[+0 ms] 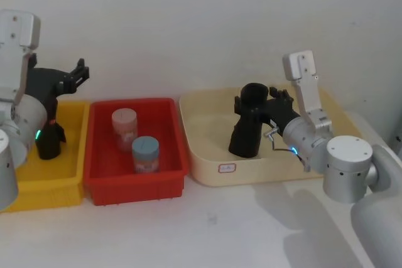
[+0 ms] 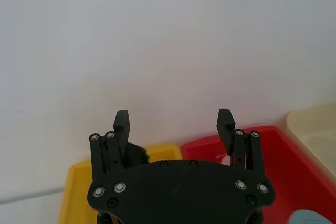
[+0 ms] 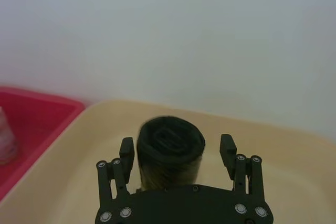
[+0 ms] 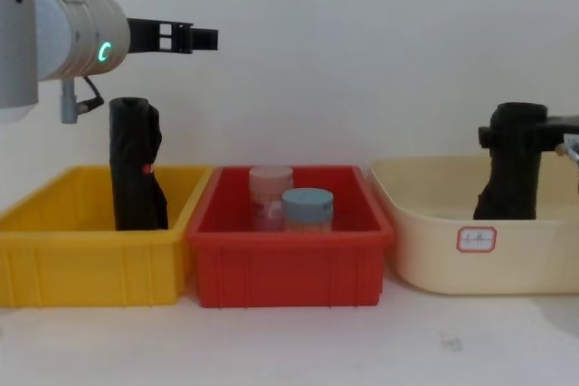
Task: Pick up the garbage bag with the one hand and transfer it to the other hand.
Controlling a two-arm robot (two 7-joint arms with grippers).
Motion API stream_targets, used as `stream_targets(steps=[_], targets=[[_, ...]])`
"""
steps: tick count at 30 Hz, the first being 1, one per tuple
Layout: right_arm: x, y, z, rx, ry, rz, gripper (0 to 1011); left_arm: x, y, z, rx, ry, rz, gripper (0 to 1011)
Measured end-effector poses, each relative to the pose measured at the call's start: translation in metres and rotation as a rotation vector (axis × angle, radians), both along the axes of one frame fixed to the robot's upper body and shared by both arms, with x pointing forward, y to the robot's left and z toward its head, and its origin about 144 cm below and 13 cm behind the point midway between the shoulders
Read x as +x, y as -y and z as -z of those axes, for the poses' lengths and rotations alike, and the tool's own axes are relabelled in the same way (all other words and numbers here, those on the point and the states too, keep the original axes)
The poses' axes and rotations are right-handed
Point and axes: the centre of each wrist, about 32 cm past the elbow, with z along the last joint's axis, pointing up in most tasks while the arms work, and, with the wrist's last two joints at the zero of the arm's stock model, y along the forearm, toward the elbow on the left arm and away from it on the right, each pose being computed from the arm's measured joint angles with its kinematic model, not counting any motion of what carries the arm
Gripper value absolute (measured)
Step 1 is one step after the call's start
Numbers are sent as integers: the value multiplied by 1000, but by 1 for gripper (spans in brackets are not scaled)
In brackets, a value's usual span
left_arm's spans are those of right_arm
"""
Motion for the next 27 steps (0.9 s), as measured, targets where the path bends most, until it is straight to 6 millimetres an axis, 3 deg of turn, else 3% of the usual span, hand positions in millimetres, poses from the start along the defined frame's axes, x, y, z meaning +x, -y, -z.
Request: stream_targets(steps=[13,27], targets=[[-20,-2,-23,-51,90,-23,1000,3,-1,4,16,-8,-66,1001],[-37,-6,-37,-100,21,-155,1000,4,-1,6,23,-10,-90,1001]])
